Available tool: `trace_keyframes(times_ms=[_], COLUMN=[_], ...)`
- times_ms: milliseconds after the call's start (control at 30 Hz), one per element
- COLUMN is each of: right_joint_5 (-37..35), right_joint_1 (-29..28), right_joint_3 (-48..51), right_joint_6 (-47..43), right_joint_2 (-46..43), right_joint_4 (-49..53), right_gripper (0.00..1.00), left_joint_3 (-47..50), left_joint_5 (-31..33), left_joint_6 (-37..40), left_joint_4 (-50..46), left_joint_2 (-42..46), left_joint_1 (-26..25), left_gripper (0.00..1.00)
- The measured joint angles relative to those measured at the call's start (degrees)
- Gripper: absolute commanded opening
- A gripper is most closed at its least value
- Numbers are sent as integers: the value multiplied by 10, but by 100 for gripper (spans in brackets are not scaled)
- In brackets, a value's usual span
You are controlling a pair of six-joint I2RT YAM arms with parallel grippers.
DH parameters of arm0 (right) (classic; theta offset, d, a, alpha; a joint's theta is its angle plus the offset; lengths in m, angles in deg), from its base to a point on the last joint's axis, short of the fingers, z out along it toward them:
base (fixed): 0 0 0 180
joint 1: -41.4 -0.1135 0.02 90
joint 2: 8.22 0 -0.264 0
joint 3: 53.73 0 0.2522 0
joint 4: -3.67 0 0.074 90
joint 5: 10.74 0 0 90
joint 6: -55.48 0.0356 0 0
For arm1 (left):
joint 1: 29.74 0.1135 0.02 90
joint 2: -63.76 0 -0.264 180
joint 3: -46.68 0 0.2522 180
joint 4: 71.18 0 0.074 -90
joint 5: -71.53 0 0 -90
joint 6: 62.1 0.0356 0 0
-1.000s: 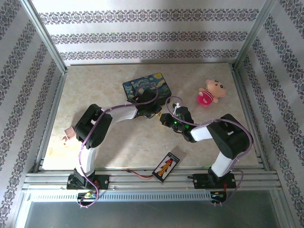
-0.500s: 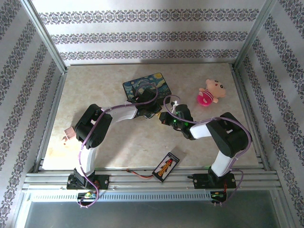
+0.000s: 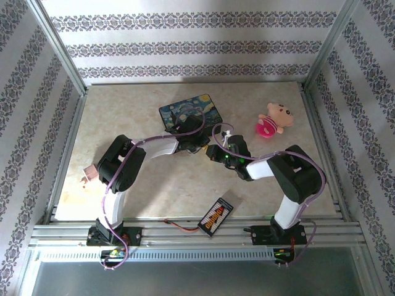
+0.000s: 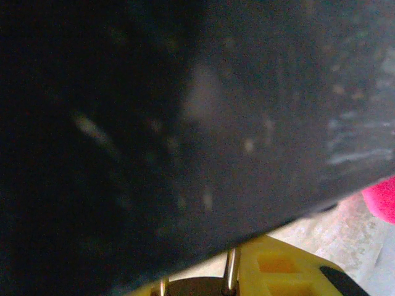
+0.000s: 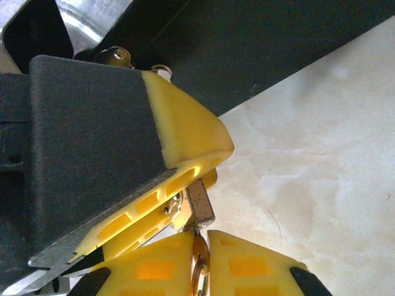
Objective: Unlock a padlock with a key
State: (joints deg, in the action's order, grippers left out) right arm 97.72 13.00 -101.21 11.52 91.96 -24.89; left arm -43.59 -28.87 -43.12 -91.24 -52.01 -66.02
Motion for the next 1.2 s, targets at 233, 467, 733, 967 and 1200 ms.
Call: trace_keyframes(times_ms=[233, 467, 733, 967, 1200], right_joint_5=[3, 4, -4, 2, 13], right_joint_1=[5, 5, 5, 5, 6], right_joint_3=[26, 66, 108, 105, 70], right_joint_6=[-5, -13, -12, -1, 3], right_joint_2=[-20, -87, -161, -157, -86], right_joint_4=[-25, -20, 22, 29, 24], right_gripper=[38, 44, 35, 27, 24], left_joint_3=[5, 10, 12, 15, 17], left_joint_5=[-6, -6, -5, -7, -10], left_joint_6=[-2, -2, -2, -2, -2], left_joint_4=[16, 24, 29, 33, 34], left_joint_2=[0, 0, 0, 2, 3], left_joint_1=[0, 0, 0, 0, 0], left_gripper=[10, 10, 10, 10, 10])
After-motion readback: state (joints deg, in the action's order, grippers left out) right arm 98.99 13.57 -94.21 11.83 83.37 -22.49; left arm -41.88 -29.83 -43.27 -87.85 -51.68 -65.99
